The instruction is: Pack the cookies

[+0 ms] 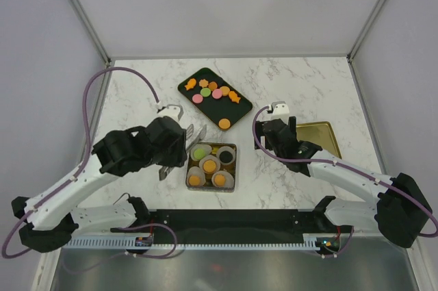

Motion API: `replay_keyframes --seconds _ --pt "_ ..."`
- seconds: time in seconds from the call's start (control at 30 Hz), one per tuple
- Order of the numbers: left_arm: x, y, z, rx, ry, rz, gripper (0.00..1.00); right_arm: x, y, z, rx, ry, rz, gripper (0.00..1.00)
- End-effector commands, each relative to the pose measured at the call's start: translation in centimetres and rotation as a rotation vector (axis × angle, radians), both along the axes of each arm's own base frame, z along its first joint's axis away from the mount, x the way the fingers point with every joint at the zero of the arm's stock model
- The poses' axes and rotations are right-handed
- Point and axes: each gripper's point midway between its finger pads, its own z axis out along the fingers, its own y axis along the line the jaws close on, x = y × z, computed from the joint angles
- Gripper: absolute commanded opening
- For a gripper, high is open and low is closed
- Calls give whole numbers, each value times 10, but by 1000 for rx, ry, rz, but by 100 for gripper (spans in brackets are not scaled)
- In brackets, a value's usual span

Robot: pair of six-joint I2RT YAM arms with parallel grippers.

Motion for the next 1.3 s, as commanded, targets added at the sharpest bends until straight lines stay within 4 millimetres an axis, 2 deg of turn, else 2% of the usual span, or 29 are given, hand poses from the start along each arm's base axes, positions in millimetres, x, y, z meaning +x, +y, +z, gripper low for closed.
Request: replay_keyframes --seconds 0.0,0.03,0.07,0.1,0.13,0.17,0.2,0.23,0.3,0.37,0.43,0.47,0.57,0.6,0.67,0.8,0.93,1.07,1.27 --pt "64 11 13 17 -122 96 51 9 11 26 76 -53 -2 98" --pt "79 18 10 48 -140 94 51 9 11 27 78 -52 -1 98" --pt "101 36 2 77 -138 179 52 8 11 26 74 -44 -1 98" --pt "109 48 -7 103 -111 232 52 9 12 30 80 -47 -3 98" --pt "139 44 -11 96 -148 232 53 10 12 31 82 -48 -7 98" --pt "157 66 -24 94 -122 315 53 9 11 30 75 -39 -6 98" --pt "168 68 -30 62 -110 332 53 10 13 34 78 -40 -5 98" --pt "190 70 -43 55 -96 368 53 10 12 35 76 -37 -9 98" --pt "212 86 -56 49 -70 437 53 10 11 37 61 -23 -20 98" --pt "236 93 -70 69 -52 487 53 9 7 35 45 -8 -31 98" --pt "252 104 -72 78 -64 536 53 10 8 34 42 6 -41 98" --pt "260 108 -81 89 -51 553 54 10 8 30 31 22 -44 98" --pt "274 113 -91 107 -54 578 56 10 10 25 26 48 -44 98" --pt "277 116 -103 129 -35 588 56 12 10 25 28 53 -46 98" --pt "281 120 -114 137 -16 604 58 12 10 19 19 76 -46 98" --pt "287 117 -156 126 68 602 59 20 -3 11 5 114 -84 98" --pt "289 113 -178 126 114 598 60 27 -20 2 -2 154 -123 98" --pt "289 110 -188 120 142 595 70 34 -40 -8 -8 185 -174 98" --pt "292 107 -182 102 131 590 86 37 -65 -21 -42 219 -237 98"
